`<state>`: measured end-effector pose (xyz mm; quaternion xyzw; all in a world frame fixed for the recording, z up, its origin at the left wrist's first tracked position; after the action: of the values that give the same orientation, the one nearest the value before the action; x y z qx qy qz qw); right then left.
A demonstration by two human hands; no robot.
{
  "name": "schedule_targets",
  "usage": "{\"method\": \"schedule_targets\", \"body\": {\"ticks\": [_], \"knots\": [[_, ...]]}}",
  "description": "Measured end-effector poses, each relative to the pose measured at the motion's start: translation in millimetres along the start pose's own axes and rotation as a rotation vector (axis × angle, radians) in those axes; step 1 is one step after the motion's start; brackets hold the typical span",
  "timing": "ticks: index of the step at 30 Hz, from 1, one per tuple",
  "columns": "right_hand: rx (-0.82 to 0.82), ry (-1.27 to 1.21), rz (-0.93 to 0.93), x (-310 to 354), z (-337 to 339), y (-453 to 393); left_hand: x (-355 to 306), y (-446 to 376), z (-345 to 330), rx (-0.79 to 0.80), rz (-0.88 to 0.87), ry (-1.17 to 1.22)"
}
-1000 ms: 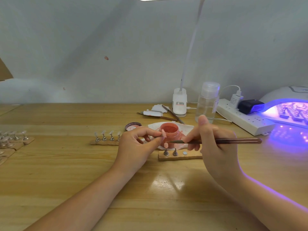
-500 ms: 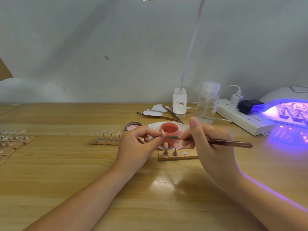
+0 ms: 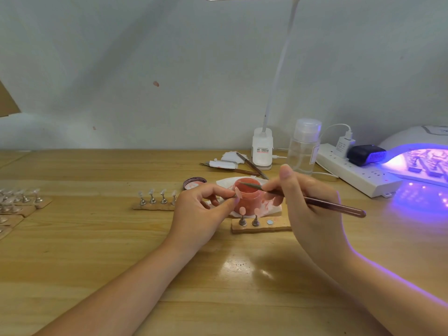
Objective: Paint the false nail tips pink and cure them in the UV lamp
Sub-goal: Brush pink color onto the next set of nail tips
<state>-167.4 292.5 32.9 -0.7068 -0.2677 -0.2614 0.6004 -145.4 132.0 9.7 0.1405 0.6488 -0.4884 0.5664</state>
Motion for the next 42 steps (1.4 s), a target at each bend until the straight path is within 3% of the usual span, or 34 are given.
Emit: {"method": "schedule_targets", "body": {"ticks": [5,27,42], "knots": [[-0.027,-0.075,-0.081,-1.9,3.4,1.9,-1.0,-0.1,-0.1,-0.004,-0.01,0.008],[-0.022,-0.044,-0.065,2.4,-1.1,2.4,0.9,-1.2,-1.0,0.018,-0.029,0.012],[-0.081,-0.122,-0.168,1.3,1.0,4.9,3.2,-2.5,-0.3,0.01,-0.032,0.039]]}}
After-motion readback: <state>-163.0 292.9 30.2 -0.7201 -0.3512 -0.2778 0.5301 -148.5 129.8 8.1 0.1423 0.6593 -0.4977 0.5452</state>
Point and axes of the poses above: each hand's wrist, its own y-axis away from the middle knuckle, its own z-axis out of the back of the hand, x = y × z, the point moved 4 cm from there along -y, towards the middle knuckle, and after that the axes turned 14 degrees about -x, right-handed, at the moved point
